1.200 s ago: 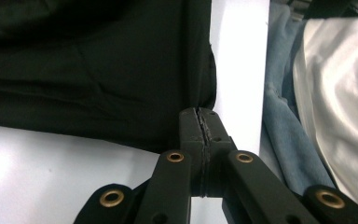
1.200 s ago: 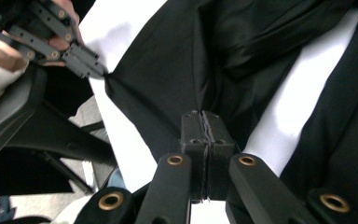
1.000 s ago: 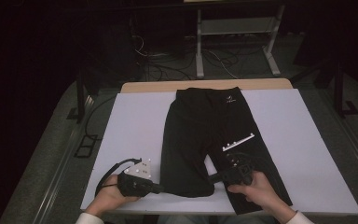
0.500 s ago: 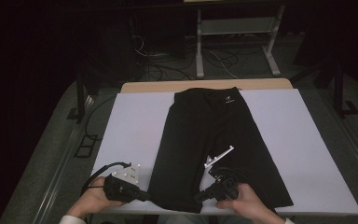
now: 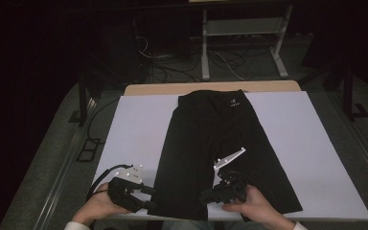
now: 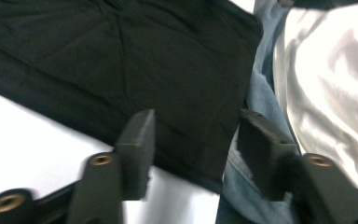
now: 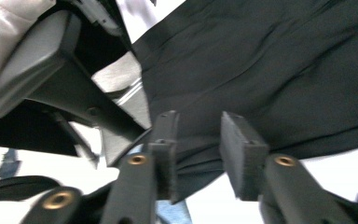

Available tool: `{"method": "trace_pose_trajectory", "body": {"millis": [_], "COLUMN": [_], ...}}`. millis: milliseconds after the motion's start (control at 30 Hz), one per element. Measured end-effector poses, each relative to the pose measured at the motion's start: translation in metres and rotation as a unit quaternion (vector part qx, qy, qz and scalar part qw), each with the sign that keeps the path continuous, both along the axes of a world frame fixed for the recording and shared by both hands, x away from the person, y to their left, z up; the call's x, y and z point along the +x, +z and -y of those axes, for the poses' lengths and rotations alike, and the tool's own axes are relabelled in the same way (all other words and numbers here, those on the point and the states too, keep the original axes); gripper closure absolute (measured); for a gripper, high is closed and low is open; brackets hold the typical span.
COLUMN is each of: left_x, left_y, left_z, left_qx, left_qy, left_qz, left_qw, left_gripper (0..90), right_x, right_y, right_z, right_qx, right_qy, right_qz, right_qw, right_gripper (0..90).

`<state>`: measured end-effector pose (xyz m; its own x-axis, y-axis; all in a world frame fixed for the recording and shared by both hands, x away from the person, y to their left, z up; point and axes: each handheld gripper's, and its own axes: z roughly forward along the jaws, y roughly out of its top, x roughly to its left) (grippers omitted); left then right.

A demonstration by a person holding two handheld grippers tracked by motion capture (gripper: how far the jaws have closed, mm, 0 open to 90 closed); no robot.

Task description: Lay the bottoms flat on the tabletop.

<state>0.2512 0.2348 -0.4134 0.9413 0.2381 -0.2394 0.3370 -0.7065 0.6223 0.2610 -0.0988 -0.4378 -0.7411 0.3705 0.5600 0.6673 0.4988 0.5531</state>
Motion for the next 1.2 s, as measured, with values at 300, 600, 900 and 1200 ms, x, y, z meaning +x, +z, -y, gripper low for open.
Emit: {"method": "trace_pose_trajectory", "body": {"millis": [300, 600, 900, 1200], "left_x": [0.010, 0.020, 0.032, 0.044], "left_y": [0.005, 0.009, 0.018, 0.017], "left_z": [0.014, 0.028, 0.036, 0.049], "left_qx": [-0.044, -0.075, -0.113, -0.148], "left_qy": [0.029, 0.054, 0.090, 0.125], "left_qz": [-0.010, 0.003, 0.023, 0.035], "left_qw": [0.9986, 0.9957, 0.9892, 0.9804], "left_gripper": [11.4, 0.0, 0.0, 0.0], "right_x": [0.010, 0.019, 0.025, 0.028], "right_y": [0.018, 0.033, 0.040, 0.037], "right_z": [0.021, 0.052, 0.089, 0.121], "right_qx": [-0.005, -0.007, -0.002, 0.000], "right_qy": [-0.050, -0.106, -0.144, -0.188], "right_qz": [0.082, 0.122, 0.142, 0.152], "right_qw": [0.9954, 0.9867, 0.9793, 0.9703], "right_gripper": [19.6, 0.0, 0.0, 0.0]}}
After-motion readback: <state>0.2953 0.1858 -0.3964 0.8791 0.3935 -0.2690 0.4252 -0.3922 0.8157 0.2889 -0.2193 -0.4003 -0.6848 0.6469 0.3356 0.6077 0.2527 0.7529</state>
